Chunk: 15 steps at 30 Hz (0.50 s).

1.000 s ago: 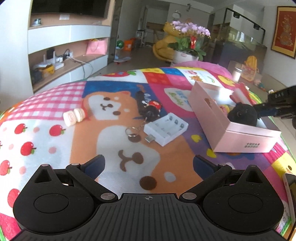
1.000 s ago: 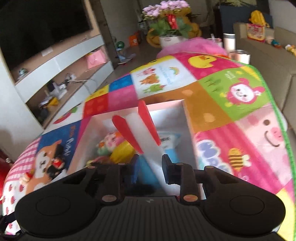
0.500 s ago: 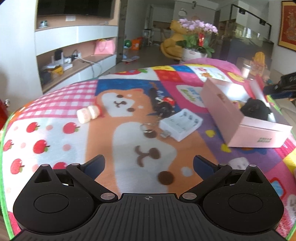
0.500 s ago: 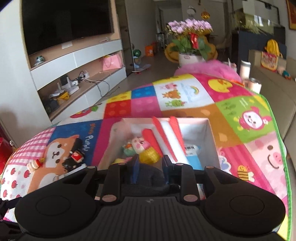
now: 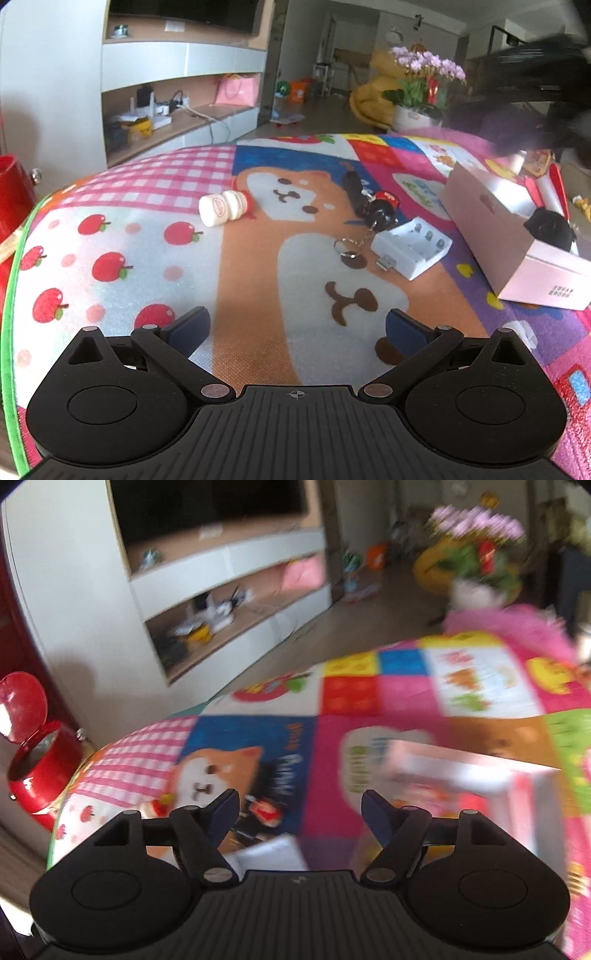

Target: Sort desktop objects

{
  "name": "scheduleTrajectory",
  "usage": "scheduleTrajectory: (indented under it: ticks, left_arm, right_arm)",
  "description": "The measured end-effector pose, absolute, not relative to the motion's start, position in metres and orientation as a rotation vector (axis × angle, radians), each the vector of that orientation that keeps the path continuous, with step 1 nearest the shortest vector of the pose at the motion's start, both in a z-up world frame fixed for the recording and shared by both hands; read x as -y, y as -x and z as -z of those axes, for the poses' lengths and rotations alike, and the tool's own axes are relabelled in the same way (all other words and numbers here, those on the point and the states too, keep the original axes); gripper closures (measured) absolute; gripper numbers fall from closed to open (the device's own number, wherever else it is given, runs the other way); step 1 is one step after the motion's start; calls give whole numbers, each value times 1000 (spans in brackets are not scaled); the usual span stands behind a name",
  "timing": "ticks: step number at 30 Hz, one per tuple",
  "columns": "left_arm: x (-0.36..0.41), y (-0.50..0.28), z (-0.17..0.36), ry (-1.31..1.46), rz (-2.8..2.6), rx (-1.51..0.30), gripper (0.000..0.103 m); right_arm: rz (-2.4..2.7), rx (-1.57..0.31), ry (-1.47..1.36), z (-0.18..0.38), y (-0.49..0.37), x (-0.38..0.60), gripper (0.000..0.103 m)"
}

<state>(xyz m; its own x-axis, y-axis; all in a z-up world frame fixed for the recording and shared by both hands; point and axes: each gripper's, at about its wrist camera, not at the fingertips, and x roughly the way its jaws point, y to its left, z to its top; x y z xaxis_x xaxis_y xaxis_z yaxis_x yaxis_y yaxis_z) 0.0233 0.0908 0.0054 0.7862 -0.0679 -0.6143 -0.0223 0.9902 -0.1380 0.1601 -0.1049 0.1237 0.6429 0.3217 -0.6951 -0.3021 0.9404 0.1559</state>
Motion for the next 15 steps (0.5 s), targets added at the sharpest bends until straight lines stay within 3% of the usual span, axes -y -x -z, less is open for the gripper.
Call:
scheduleTrajectory:
  ticks: [6, 12, 15]
  left_arm:
    - [-89, -22, -5, 136, 18, -663, 0]
    - [-92, -22, -4, 155, 24, -657, 0]
    - [-95, -22, -4, 168, 31, -654, 0]
  right_arm:
    - [-363, -977, 15, -72, -232, 31, 31]
    - [-321, -1050, 88, -33, -257, 0, 76]
    - [-357, -1034, 88, -42, -243, 6, 85]
